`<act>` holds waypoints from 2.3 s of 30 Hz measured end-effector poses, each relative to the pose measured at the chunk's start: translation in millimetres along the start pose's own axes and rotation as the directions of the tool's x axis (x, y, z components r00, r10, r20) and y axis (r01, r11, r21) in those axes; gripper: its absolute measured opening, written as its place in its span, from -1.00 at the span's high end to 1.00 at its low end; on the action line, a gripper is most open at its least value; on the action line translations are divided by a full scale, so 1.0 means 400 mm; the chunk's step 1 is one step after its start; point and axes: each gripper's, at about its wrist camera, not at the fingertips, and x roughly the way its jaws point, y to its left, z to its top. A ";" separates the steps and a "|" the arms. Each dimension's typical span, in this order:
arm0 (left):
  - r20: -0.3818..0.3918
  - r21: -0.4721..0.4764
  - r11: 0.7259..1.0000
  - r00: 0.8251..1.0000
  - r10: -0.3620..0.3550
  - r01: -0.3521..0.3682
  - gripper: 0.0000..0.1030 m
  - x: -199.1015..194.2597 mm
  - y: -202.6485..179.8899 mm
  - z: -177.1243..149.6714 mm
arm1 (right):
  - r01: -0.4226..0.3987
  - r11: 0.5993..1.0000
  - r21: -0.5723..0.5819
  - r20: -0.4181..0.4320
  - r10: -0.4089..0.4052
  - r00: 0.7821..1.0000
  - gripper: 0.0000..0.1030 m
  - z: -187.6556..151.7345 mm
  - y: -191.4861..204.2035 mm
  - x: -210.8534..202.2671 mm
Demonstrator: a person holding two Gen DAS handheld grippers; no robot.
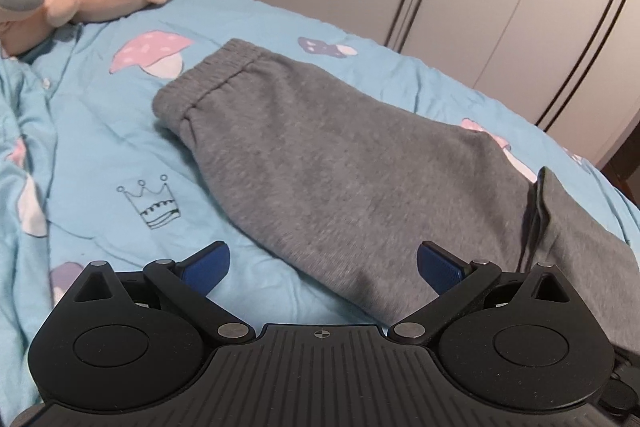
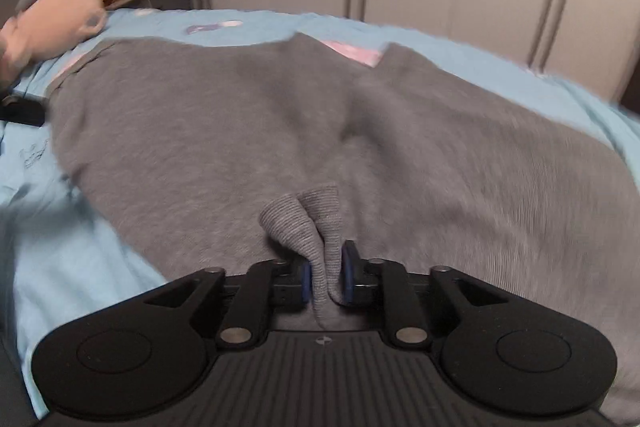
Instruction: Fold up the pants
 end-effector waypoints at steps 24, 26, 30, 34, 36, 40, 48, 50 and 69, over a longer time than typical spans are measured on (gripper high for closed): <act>-0.285 0.163 0.916 0.906 -0.313 0.367 -1.00 0.084 -0.233 -0.041 | -0.290 0.160 0.944 0.297 -0.026 0.954 -0.65 -0.315 -0.406 -0.294; -0.309 0.197 0.897 0.894 -0.325 0.395 -1.00 0.098 -0.285 -0.049 | -0.310 0.166 0.936 0.319 -0.029 0.947 -0.65 -0.307 -0.422 -0.279; -0.339 0.252 0.887 0.894 -0.293 0.387 -1.00 0.137 -0.355 -0.065 | -0.328 0.181 0.927 0.338 -0.031 0.940 -0.10 -0.275 -0.443 -0.226; -0.358 0.288 0.884 0.897 -0.258 0.369 -1.00 0.173 -0.387 -0.078 | -0.342 0.116 0.932 0.346 -0.016 0.938 0.46 -0.304 -0.460 -0.194; -0.355 0.295 0.877 0.895 -0.269 0.380 -1.00 0.177 -0.392 -0.084 | -0.359 0.076 0.930 0.361 -0.012 0.933 0.46 -0.320 -0.472 -0.182; -0.336 0.331 0.859 0.900 -0.279 0.390 -0.58 0.172 -0.415 -0.097 | -0.354 0.042 0.934 0.355 -0.019 0.935 0.45 -0.331 -0.485 -0.160; -0.317 0.415 0.825 0.911 -0.265 0.384 -0.29 0.185 -0.456 -0.130 | -0.344 0.066 0.937 0.347 -0.031 0.938 0.55 -0.320 -0.487 -0.150; -0.316 0.409 0.827 0.910 -0.268 0.385 -0.31 0.190 -0.458 -0.131 | -0.344 0.038 0.938 0.345 -0.015 0.939 0.52 -0.330 -0.489 -0.142; -0.138 0.554 0.796 0.970 -0.201 0.244 0.60 0.117 -0.395 -0.184 | -0.169 0.142 0.975 0.174 -0.030 0.984 0.79 -0.303 -0.489 -0.150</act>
